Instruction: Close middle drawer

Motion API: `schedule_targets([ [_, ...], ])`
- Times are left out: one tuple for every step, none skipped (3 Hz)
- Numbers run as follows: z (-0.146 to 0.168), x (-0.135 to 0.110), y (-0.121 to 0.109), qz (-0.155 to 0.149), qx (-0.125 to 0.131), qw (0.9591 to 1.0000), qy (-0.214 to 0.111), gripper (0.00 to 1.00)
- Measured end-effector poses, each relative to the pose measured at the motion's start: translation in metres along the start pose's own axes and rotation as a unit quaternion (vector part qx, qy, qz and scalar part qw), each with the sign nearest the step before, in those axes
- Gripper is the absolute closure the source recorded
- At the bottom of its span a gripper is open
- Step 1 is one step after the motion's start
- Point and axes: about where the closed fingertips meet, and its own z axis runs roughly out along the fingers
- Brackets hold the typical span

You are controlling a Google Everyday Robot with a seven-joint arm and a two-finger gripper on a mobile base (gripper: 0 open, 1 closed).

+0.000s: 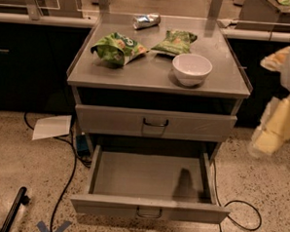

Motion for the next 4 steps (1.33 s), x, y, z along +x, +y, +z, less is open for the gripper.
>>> schedule_targets([
  [0.028, 0.019, 0.041, 0.091, -0.004, 0.9942, -0.058, 0.00],
  [0.089, 0.030, 0.075, 0.182, -0.036, 0.9754, -0.118, 0.00],
  [0.163, 0.031, 0.081, 0.244, -0.062, 0.9548, -0.158, 0.00],
  [0.229, 0.027, 0.057, 0.285, -0.057, 0.9384, -0.187, 0.00],
])
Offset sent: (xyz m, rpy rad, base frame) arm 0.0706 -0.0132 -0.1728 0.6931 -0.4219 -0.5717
